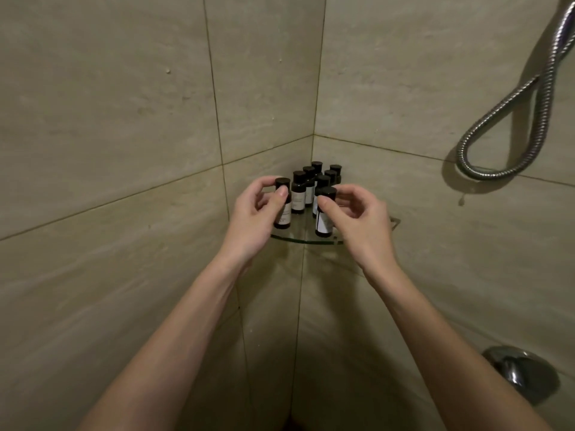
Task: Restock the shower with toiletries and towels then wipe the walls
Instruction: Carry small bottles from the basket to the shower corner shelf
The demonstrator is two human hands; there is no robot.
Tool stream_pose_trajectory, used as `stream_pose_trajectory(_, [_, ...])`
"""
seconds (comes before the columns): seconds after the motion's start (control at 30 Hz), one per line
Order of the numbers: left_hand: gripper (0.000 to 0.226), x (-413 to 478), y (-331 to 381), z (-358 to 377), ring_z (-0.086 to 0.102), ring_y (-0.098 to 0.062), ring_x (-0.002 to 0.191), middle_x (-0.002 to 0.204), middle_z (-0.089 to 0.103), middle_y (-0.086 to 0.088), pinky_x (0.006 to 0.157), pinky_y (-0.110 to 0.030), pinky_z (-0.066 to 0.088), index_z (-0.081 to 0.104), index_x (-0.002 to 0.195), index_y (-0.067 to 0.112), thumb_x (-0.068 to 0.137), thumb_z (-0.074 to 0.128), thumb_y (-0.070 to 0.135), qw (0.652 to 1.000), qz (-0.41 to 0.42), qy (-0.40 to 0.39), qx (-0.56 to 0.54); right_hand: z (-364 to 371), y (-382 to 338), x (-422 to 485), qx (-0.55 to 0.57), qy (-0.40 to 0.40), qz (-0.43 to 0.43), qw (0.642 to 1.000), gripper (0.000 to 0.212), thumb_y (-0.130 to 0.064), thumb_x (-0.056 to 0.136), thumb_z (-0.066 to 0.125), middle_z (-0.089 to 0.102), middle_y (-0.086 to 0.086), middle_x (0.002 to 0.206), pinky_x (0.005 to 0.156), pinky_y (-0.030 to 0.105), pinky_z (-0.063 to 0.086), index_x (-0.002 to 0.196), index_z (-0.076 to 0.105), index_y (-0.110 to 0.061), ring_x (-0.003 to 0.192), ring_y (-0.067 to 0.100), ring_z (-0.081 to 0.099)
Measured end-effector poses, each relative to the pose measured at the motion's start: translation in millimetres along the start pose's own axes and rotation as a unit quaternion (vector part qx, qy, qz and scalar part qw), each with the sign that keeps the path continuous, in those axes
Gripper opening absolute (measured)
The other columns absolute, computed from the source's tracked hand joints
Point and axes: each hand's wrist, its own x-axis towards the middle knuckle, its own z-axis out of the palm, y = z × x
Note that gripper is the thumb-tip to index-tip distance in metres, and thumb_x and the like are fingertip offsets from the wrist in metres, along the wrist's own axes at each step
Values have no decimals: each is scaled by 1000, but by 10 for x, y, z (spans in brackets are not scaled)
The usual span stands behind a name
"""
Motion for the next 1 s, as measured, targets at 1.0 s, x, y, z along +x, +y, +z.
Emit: stream_pose_trajectory(1.0, [43,5,-309,117,64,-4,106,119,68,6,95,-30,55,47,136,20,96,65,19,952,114,58,279,243,333,-120,-319,70,-17,945,37,-60,83,68,67,-17,104,90,32,27,106,69,-31,108,12,49])
